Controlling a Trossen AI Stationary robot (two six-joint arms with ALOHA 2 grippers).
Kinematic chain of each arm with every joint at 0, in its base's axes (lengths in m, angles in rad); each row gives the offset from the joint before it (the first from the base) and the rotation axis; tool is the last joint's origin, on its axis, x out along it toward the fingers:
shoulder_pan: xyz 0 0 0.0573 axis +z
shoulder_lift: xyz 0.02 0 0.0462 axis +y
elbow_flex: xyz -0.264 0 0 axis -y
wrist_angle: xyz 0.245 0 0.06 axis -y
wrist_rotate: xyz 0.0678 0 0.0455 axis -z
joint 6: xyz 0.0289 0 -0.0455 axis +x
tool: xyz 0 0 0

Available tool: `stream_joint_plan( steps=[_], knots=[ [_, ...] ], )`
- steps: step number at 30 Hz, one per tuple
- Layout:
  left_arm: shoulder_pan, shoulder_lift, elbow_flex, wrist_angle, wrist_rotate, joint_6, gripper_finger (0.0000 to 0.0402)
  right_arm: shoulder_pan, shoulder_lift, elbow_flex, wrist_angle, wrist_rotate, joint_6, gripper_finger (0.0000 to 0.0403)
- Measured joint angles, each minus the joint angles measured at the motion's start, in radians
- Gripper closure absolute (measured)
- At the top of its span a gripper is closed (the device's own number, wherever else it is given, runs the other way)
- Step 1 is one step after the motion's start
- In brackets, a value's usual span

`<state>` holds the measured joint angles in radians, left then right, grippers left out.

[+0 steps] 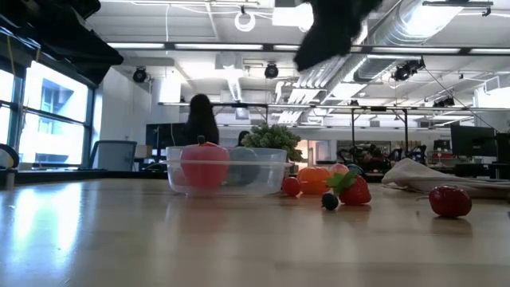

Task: Pick and placing Produce into tupperware
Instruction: Adjust the transparent bin on the table

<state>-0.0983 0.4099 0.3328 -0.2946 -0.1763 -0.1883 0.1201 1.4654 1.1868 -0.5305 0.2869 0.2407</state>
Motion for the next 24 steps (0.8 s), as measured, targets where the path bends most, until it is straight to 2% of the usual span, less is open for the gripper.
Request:
stream_joint_plan(
  steps=[4, 6, 8, 24],
  knots=[
    [0.0, 0.0, 0.0, 0.0, 0.0, 0.0, 0.0355, 0.013, -0.021, -0.269, 0.318, -0.018, 0.043, 0.0222],
    [0.0, 0.0, 0.0, 0.0, 0.0, 0.0, 0.0355, 0.005, 0.001, -0.36, 0.48, -0.036, 0.031, 0.0222],
    [0.0, 0.0, 0.0, -0.001, 0.0, 0.0, 0.0355, -0.008, 0.03, -0.421, 0.571, -0.041, 0.013, 0.0222],
    [0.0, 0.0, 0.0, 0.0, 0.0, 0.0, 0.0355, -0.048, 0.225, -0.452, 0.757, -0.047, -0.017, 0.0222]
  ],
)
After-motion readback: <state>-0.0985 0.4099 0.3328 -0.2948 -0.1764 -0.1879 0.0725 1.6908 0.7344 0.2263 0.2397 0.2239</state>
